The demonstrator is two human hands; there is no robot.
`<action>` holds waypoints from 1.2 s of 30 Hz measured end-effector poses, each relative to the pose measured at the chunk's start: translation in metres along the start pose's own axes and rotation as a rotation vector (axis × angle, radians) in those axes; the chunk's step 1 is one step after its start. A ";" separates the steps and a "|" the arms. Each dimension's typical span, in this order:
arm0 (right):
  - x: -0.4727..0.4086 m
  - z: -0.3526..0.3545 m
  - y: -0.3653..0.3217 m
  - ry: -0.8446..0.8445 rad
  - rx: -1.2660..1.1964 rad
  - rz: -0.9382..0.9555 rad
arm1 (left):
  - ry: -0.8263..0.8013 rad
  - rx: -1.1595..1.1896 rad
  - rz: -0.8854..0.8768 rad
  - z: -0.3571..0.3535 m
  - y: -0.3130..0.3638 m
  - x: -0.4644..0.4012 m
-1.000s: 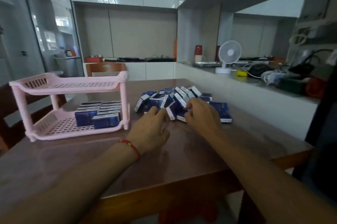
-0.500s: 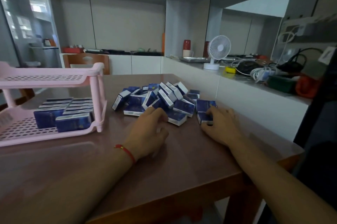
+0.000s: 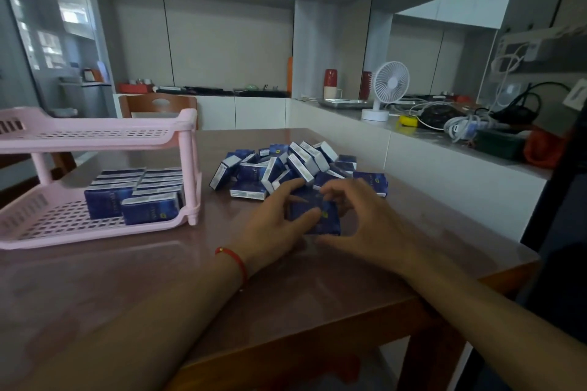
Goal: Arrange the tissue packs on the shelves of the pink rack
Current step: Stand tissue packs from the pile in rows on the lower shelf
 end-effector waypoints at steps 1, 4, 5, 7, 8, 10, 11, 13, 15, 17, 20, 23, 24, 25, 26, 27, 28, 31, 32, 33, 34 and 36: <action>-0.001 -0.005 -0.006 -0.040 -0.010 0.018 | 0.012 -0.044 -0.025 0.002 0.001 0.000; -0.016 -0.007 0.017 -0.021 0.030 -0.023 | 0.062 -0.193 -0.047 0.011 0.002 0.001; -0.024 -0.006 0.039 0.013 0.102 -0.075 | 0.077 -0.213 -0.048 0.013 0.003 0.000; -0.037 -0.010 0.094 0.000 0.306 -0.210 | 0.076 -0.233 -0.051 0.014 0.003 -0.002; -0.037 -0.016 0.122 -0.052 0.418 -0.301 | 0.066 -0.240 -0.040 0.013 0.002 -0.003; -0.027 -0.029 0.165 -0.185 0.530 -0.497 | 0.048 -0.262 -0.003 0.013 -0.004 -0.005; -0.022 -0.034 0.174 -0.230 0.523 -0.560 | 0.045 -0.275 0.007 0.013 -0.005 -0.005; -0.019 -0.039 0.181 -0.241 0.496 -0.575 | 0.037 -0.283 0.019 0.014 -0.008 -0.007; -0.022 -0.037 0.181 -0.210 0.507 -0.548 | 0.023 -0.262 0.036 0.014 -0.008 -0.008; -0.021 -0.033 0.180 -0.179 0.506 -0.552 | 0.024 -0.248 0.024 0.014 -0.006 -0.008; -0.017 -0.029 0.177 -0.152 0.462 -0.582 | 0.056 -0.262 -0.028 0.016 0.000 -0.007; -0.015 -0.016 0.168 -0.001 0.362 -0.563 | 0.082 -0.297 -0.052 0.023 0.005 -0.005; -0.014 -0.012 0.164 0.052 0.324 -0.558 | 0.073 -0.310 -0.059 0.025 0.006 -0.005; -0.013 -0.007 0.158 0.095 0.300 -0.546 | 0.059 -0.326 -0.071 0.026 0.007 -0.004; -0.012 -0.004 0.151 0.125 0.286 -0.526 | 0.034 -0.340 -0.072 0.026 0.005 -0.004; -0.012 0.000 0.142 0.139 0.277 -0.500 | 0.004 -0.354 -0.069 0.026 0.005 -0.002; -0.013 0.003 0.131 0.140 0.266 -0.466 | -0.026 -0.354 -0.053 0.026 0.002 -0.001; -0.018 0.008 0.086 0.129 0.167 -0.345 | -0.095 -0.285 0.008 0.026 -0.001 0.003; -0.018 0.010 0.067 0.124 0.129 -0.292 | -0.103 -0.265 0.018 0.027 -0.001 0.004; -0.017 0.010 0.046 0.106 0.108 -0.220 | -0.105 -0.248 0.021 0.028 0.002 0.006; -0.015 0.008 0.025 0.065 0.109 -0.139 | -0.108 -0.236 0.027 0.030 0.004 0.007; -0.007 -0.003 -0.014 -0.059 0.127 0.007 | -0.126 -0.195 0.056 0.036 0.008 0.011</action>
Point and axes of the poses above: each hand's wrist, its own x-axis away from the middle knuckle, its own z-axis out of the back of the hand, y = z × x, the point moved 8 cm from there along -x, towards the middle knuckle, and after that the axes turned 15 degrees about x, right-handed, at the moved point
